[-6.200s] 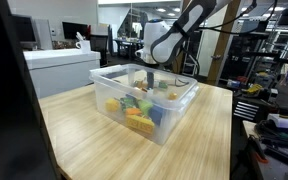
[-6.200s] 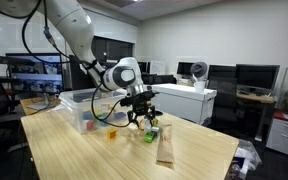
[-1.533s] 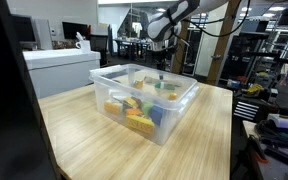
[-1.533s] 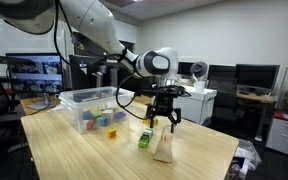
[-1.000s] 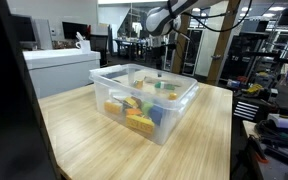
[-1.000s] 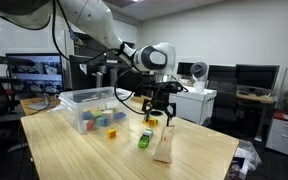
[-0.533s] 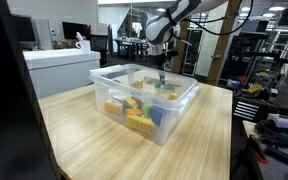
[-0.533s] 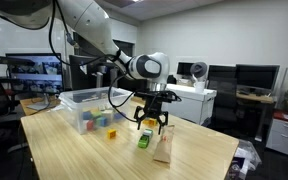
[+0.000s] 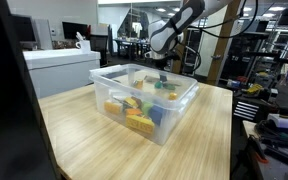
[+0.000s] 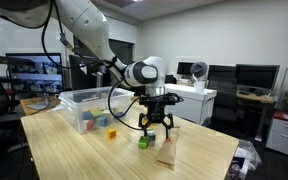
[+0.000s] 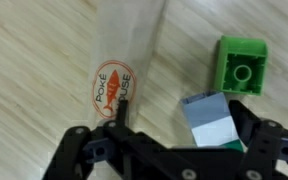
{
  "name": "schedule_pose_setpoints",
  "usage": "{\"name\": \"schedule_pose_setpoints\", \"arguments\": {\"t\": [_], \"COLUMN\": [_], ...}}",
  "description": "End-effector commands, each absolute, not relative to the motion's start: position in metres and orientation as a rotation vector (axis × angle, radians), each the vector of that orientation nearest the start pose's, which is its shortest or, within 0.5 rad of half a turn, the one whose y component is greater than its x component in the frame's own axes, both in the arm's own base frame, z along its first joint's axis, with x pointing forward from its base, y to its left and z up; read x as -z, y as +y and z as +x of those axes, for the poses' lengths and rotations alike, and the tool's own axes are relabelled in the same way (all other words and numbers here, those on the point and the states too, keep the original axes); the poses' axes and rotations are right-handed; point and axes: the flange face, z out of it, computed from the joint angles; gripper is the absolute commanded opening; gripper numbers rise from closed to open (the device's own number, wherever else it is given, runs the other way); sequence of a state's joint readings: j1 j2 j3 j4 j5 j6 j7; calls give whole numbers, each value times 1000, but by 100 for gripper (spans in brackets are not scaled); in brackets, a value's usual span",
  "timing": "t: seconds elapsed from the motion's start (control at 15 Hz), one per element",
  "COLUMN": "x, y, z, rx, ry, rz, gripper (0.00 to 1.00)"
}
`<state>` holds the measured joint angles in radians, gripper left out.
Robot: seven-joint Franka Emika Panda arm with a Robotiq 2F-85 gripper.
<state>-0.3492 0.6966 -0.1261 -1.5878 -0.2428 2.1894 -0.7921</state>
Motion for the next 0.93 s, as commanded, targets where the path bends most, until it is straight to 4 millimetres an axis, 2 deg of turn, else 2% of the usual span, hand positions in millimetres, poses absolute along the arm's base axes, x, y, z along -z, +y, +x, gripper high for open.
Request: {"name": "schedule_pose_setpoints", "arguments": {"t": [0.0,0.6,0.87], "x": [-235,-242,-236], "y": [-311,-283,-296], "z": [604,607,605], "rx": [-349,-135,-114], "ry": [-829,-981,-963], "rz": [-3245,-3304,-3409], "gripper": [100,100,100]}}
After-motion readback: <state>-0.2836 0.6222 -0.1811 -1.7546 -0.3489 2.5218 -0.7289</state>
